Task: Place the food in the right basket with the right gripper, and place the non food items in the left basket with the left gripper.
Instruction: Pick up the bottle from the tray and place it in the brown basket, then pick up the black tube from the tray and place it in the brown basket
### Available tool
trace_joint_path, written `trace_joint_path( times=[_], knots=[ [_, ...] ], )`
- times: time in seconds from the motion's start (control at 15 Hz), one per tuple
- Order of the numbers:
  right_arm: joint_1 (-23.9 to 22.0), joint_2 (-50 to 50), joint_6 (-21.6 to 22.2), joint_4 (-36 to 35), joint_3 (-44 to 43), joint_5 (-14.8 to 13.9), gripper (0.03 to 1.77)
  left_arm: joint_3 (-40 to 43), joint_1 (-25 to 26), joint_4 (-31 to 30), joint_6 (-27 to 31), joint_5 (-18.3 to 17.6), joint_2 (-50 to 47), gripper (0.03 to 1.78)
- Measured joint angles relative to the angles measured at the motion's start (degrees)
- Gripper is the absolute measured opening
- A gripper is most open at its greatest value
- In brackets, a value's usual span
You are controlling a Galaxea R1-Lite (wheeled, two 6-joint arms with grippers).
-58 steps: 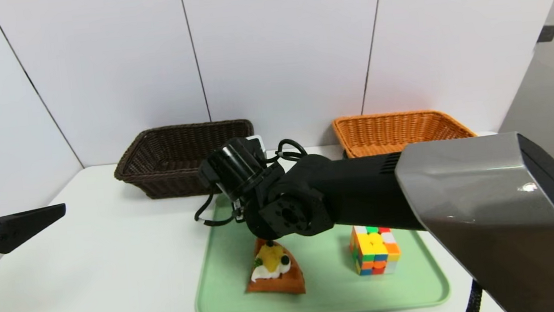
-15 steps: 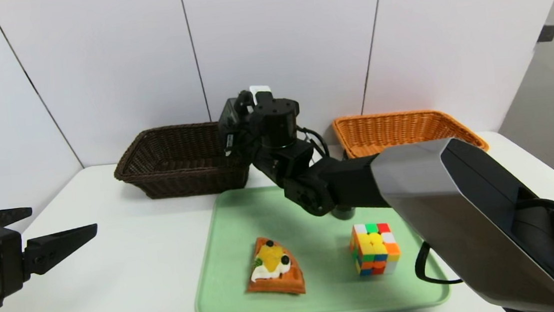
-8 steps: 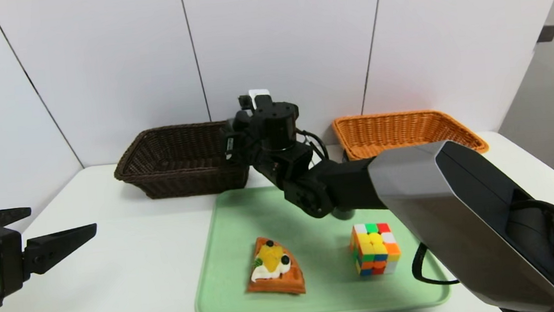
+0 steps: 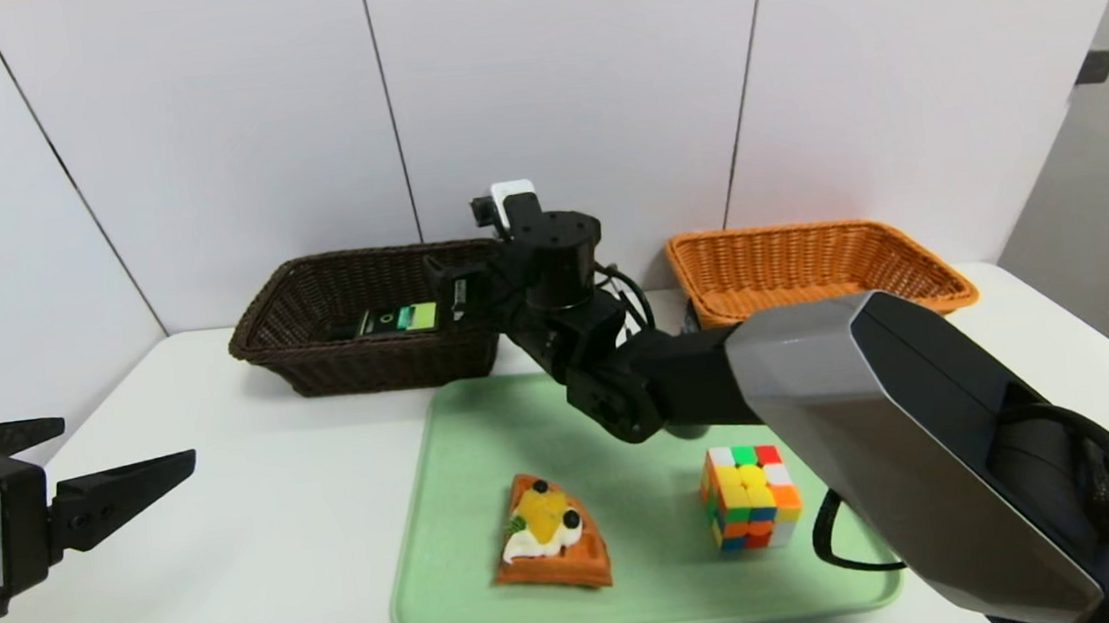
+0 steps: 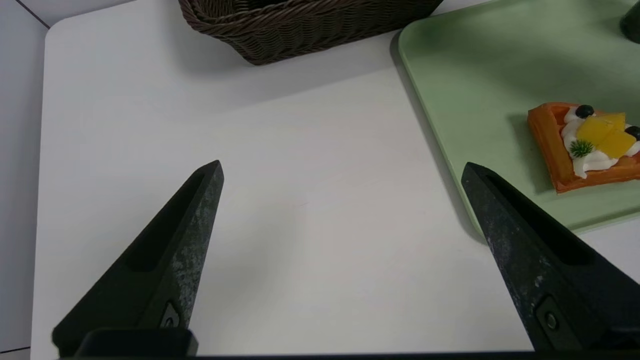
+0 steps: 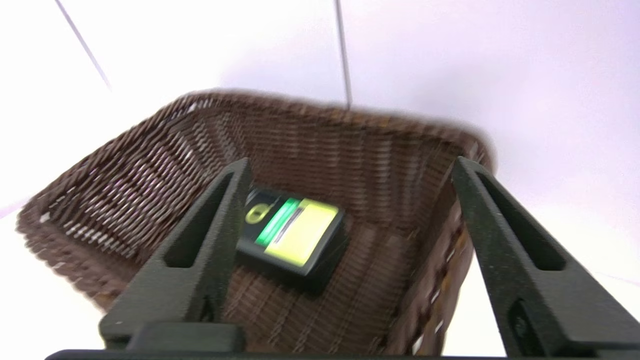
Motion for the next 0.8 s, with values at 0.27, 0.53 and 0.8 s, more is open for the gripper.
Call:
trace_joint_path(
  times=[0.27,0.53,0.8],
  knots=[
    [0.0,0.5,-4.5,-0.9,0.0,-0.7,1.53,1.8,0.0,-6.9,1.3,-0.3,-0.2,1.69],
    [-0.4,-2.8,-4.2,1.6,0.0,0.2,1.60,2.4,-0.1,-12.3,2.6,-0.9,0.5,1.69],
    [-0.2,-10.0,-4.0,11.9,0.1,0.0,1.65,-2.6,-0.1,-10.8,-2.9,-0.6,2.3,1.69]
  ],
)
